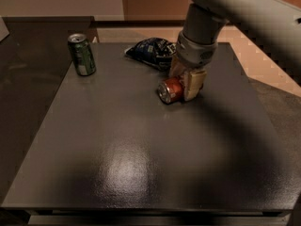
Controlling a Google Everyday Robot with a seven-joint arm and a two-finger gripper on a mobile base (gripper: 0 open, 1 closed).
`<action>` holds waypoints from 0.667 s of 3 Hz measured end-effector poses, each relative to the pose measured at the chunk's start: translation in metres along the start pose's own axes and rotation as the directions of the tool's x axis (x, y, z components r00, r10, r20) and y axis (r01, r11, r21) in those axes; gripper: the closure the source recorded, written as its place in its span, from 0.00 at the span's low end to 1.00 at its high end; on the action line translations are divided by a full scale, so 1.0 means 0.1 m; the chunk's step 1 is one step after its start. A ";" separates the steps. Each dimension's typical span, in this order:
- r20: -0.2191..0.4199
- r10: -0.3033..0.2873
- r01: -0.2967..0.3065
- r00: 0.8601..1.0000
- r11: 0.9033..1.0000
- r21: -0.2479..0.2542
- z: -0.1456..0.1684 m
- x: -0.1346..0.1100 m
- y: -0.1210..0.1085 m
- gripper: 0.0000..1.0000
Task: Pick coke can
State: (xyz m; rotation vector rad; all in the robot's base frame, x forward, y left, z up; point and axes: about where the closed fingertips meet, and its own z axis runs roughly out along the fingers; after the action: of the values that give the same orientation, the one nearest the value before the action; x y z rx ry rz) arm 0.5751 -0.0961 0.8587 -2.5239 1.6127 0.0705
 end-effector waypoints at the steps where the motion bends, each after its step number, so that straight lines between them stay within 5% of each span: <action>1: -0.012 -0.004 0.004 1.000 1.000 -0.005 0.00 0.01 0.02 0.64; 2: -0.006 0.012 -0.012 1.000 0.999 0.030 -0.16 -0.01 0.02 0.88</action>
Offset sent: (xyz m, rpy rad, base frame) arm -0.0130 -0.0066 0.0387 0.0201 -0.0379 -0.0408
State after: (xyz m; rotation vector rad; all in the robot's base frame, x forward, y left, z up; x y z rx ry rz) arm 0.5719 -0.0981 0.8742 -2.4948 1.6196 0.0392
